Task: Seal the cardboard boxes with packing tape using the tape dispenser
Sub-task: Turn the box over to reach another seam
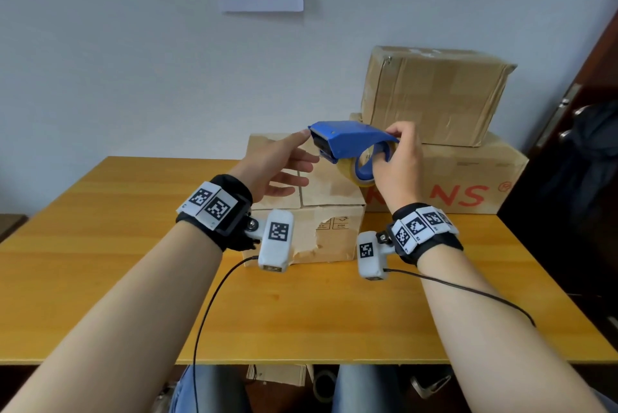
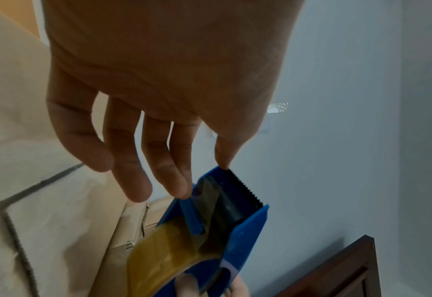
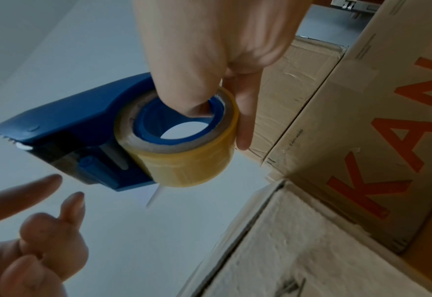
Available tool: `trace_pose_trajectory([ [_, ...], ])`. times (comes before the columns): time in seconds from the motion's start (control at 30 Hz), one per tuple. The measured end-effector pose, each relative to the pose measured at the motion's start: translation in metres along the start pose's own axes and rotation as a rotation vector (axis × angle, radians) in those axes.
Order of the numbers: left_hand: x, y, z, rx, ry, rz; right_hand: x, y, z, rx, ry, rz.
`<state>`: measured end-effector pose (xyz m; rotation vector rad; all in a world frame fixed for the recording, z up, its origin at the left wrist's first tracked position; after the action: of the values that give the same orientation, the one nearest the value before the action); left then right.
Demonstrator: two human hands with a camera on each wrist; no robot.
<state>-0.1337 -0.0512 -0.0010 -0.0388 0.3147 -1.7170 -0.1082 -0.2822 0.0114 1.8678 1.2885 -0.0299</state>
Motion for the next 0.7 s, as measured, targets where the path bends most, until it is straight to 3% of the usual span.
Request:
trace_pose_trajectory([
  [0.33,-0.004,0.004,-0.001,0.001,0.082,0.043,-0.002,-0.002,0.005,0.073,0.063,-0.004],
  [0.5,-0.012,0.006,0.000,0.040,0.121,0.126,-0.003,-0.006,0.004,0.031,0.158,0.017],
  [0.7,-0.020,0.004,-0.002,0.076,0.196,0.215,0.008,-0.004,0.000,-0.075,0.151,-0.114],
])
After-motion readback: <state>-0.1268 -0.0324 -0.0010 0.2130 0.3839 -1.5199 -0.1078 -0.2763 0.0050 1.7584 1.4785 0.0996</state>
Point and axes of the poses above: each hand's wrist, its own y-axis towards the middle knuckle, its own x-axis out of the palm, z = x × y, the point moved 8 cm from there along y, towards the middle knuckle, and after that the axes turned 7 degrees about -z, right-handed, at the moved point
